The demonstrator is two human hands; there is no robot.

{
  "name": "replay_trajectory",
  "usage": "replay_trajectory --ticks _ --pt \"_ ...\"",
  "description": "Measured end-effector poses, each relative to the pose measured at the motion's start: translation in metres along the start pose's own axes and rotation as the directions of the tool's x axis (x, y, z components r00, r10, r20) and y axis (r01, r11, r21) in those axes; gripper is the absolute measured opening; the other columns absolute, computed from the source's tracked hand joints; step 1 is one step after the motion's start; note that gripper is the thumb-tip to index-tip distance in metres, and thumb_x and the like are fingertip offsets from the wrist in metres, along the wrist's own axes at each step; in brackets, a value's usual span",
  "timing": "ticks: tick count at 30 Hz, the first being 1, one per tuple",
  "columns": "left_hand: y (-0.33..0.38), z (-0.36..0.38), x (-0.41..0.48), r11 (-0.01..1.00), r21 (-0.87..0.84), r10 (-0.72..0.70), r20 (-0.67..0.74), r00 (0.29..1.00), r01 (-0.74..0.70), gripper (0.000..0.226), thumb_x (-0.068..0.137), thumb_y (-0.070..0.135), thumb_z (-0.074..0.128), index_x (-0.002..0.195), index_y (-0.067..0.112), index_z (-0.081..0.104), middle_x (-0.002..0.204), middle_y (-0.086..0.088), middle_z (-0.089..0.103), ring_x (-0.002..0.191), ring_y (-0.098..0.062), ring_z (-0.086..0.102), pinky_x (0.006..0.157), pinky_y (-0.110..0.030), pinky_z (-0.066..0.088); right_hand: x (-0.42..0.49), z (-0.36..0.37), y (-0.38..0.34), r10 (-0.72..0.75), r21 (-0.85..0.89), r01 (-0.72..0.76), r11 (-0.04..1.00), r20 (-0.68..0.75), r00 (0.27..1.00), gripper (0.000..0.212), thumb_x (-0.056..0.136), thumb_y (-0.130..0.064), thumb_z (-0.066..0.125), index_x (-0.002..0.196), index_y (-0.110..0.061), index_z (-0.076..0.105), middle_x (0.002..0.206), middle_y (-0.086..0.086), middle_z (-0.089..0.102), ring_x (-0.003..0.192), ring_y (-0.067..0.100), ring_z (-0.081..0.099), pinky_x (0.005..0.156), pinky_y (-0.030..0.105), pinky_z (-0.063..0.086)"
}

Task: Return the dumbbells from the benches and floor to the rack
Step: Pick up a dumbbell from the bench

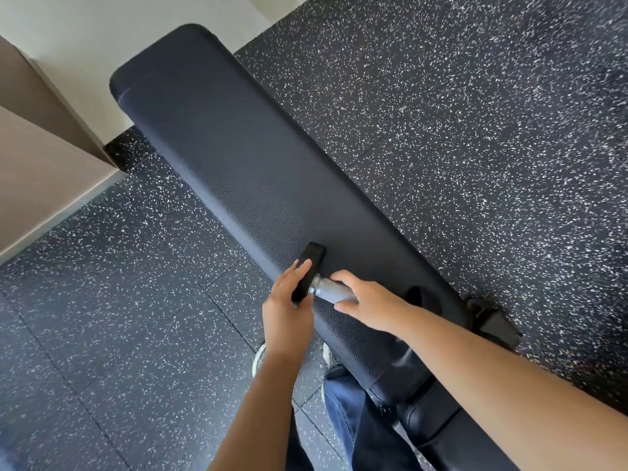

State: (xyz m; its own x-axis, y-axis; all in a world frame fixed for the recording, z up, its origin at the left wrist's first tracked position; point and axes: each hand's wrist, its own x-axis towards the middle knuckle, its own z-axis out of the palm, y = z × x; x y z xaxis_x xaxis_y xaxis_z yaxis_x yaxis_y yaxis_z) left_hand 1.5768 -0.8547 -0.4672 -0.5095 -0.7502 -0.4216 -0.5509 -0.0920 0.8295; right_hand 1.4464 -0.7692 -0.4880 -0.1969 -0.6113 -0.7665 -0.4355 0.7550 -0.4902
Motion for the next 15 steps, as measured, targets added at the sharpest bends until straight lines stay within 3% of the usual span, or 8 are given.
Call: replay_trajectory --ticks 3,6,8,11,13,15 --pt "0.002 -0.008 0.003 0.998 -0.023 -0.049 0.035 0.998 0.050 0.060 0.075 -0.012 0.056 0.105 0.039 0.062 0.115 0.004 0.063 0.108 -0.016 0.058 0.096 -0.036 0.046 -0.018 0.013 -0.008 0.042 0.029 -0.042 0.999 -0.015 0.999 0.043 0.092 -0.026 0.049 0.130 -0.025 0.030 0.100 0.017 0.063 0.073 0.026 0.053 0.064 0.031 0.038" --pt "0.011 -0.015 -0.001 0.992 -0.092 -0.073 0.108 0.991 0.083 0.064 0.074 -0.014 0.055 0.096 0.045 0.064 0.108 0.011 0.064 0.102 -0.015 0.060 0.090 -0.042 0.050 -0.038 0.015 -0.014 0.077 0.064 -0.077 0.995 -0.001 0.997 0.048 0.092 -0.022 0.047 0.135 -0.024 0.023 0.094 0.013 0.060 0.069 0.023 0.052 0.063 0.030 0.038" --pt "0.022 -0.021 -0.006 0.992 -0.119 -0.031 0.145 0.989 0.049 0.064 0.074 -0.015 0.055 0.093 0.046 0.065 0.104 0.014 0.065 0.096 -0.010 0.062 0.087 -0.038 0.052 -0.054 0.010 -0.021 0.093 0.070 -0.095 0.993 0.025 0.995 0.054 0.092 -0.019 0.047 0.137 -0.023 0.018 0.089 0.009 0.056 0.070 0.024 0.054 0.066 0.031 0.042" --pt "0.047 -0.032 -0.012 0.991 -0.129 0.060 0.196 0.979 -0.035 0.063 0.073 -0.015 0.057 0.091 0.045 0.064 0.103 0.009 0.065 0.089 0.002 0.061 0.078 -0.014 0.049 -0.082 -0.004 -0.034 0.111 0.081 -0.115 0.990 0.055 0.992 0.058 0.091 -0.018 0.048 0.137 -0.024 0.013 0.090 0.015 0.061 0.079 0.030 0.062 0.076 0.037 0.048" --pt "0.069 -0.040 -0.015 0.982 -0.176 0.108 0.218 0.970 -0.069 0.057 0.074 -0.015 0.057 0.091 0.039 0.065 0.100 0.009 0.065 0.084 0.006 0.060 0.071 -0.006 0.045 -0.105 -0.016 -0.047 0.104 0.094 -0.109 0.990 0.053 0.993 0.059 0.091 -0.019 0.048 0.137 -0.025 0.012 0.083 0.014 0.061 0.077 0.030 0.063 0.067 0.035 0.046" --pt "0.091 -0.048 -0.021 0.971 -0.216 0.155 0.232 0.960 -0.104 0.053 0.075 -0.013 0.059 0.090 0.037 0.066 0.097 0.011 0.066 0.084 0.003 0.061 0.073 -0.007 0.044 -0.131 -0.027 -0.063 0.099 0.111 -0.102 0.989 0.029 0.995 0.060 0.090 -0.020 0.048 0.137 -0.023 0.012 0.083 0.016 0.062 0.079 0.033 0.064 0.060 0.032 0.041"
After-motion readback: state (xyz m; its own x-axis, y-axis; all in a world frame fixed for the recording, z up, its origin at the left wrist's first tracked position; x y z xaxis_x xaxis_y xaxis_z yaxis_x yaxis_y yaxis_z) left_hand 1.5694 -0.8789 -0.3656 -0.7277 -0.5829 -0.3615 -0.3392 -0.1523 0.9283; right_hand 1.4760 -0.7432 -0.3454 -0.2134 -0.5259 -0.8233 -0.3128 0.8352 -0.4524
